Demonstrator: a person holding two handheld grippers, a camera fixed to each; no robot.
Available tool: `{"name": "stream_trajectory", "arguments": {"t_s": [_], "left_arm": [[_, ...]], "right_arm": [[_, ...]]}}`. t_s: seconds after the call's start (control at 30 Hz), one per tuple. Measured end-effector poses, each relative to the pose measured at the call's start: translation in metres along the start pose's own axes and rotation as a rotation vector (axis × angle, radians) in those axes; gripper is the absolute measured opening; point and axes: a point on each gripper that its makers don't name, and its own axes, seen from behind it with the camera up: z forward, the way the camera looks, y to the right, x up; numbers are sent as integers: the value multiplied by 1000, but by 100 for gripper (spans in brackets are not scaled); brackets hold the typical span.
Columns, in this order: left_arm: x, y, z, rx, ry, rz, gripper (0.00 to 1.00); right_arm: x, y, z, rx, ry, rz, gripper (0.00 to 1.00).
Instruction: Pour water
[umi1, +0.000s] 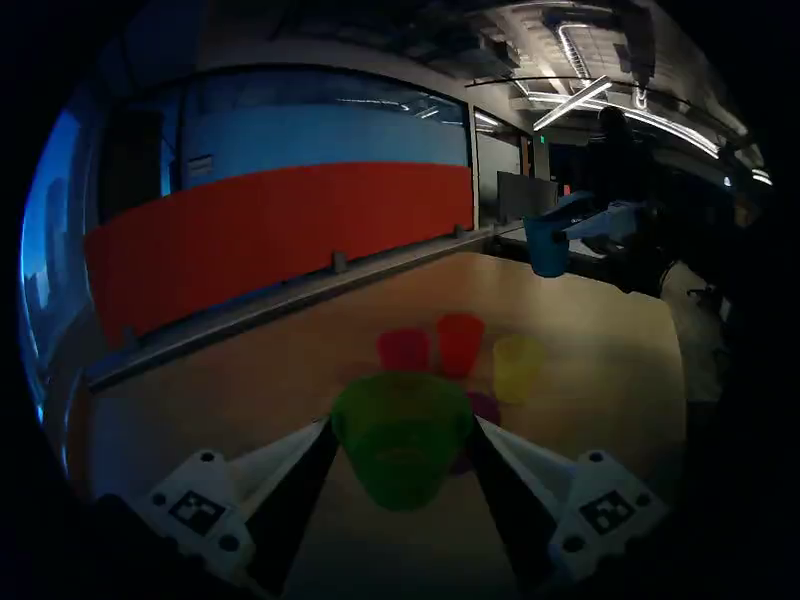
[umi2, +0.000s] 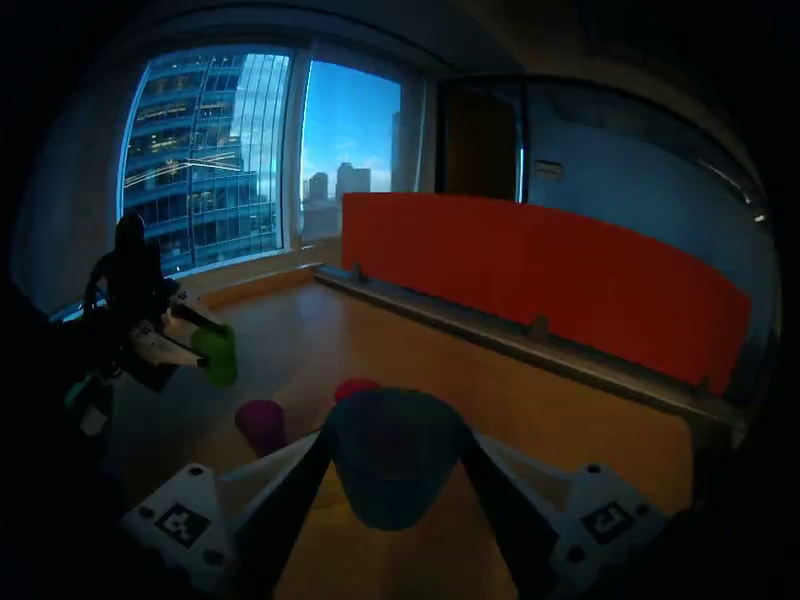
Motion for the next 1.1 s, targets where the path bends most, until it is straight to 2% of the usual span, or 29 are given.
{"name": "stream_trajectory", "arguments": {"t_s": [0.7,1.1], "left_arm": [[-44,0,25,-26,-109,10,87],[-67,-2,38,-39,-157,21,87]], "right_arm": [[-69,-1,19,15,-113,11,94],[-95,-5,28,24,-157,13,94]]}}
